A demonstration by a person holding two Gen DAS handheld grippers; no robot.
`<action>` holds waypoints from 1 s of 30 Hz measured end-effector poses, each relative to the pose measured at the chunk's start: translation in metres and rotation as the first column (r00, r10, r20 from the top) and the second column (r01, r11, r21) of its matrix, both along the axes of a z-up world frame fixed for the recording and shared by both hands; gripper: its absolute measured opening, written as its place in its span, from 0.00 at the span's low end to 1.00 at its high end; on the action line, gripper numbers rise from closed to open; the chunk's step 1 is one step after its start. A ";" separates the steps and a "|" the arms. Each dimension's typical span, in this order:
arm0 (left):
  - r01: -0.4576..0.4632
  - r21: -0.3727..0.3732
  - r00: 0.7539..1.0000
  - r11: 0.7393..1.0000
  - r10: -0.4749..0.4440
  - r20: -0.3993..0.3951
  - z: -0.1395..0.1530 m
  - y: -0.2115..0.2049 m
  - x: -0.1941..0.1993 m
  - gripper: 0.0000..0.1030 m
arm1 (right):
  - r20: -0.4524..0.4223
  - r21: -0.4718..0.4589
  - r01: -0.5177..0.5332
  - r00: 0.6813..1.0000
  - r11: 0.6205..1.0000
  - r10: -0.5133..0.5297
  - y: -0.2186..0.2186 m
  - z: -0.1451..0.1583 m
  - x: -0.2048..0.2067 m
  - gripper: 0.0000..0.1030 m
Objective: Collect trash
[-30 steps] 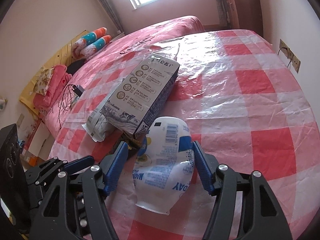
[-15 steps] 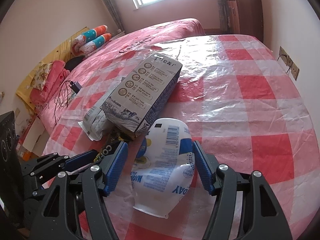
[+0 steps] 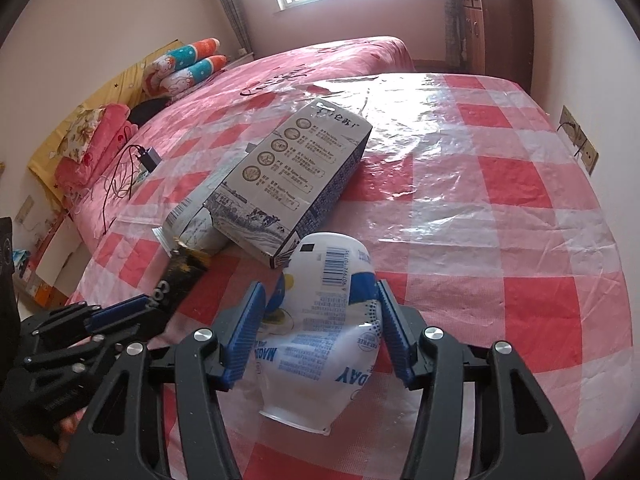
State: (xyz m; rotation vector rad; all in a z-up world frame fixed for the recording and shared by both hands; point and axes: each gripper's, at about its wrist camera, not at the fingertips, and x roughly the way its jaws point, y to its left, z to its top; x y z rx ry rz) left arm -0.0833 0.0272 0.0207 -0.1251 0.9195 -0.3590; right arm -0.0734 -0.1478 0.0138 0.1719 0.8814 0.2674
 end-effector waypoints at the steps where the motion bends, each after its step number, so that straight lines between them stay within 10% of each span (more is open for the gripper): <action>1: -0.004 -0.014 1.000 1.000 0.004 -0.016 -0.001 0.004 0.000 0.24 | 0.000 0.003 0.000 1.000 1.000 0.000 0.000 0.000 0.000 0.55; 14: 0.128 0.221 0.992 0.967 -0.123 -0.037 -0.011 -0.028 0.012 0.63 | -0.001 0.032 -0.014 1.000 0.999 0.014 -0.003 0.000 0.002 0.55; 20: 0.125 0.257 0.991 0.958 -0.133 0.014 -0.011 -0.040 0.019 0.30 | -0.003 0.056 -0.018 1.000 0.998 0.018 -0.006 0.000 0.003 0.55; 30: 0.051 0.169 0.998 0.984 -0.058 0.039 -0.003 -0.013 0.009 0.20 | -0.001 0.080 -0.040 0.999 0.996 0.040 -0.002 0.000 0.006 0.55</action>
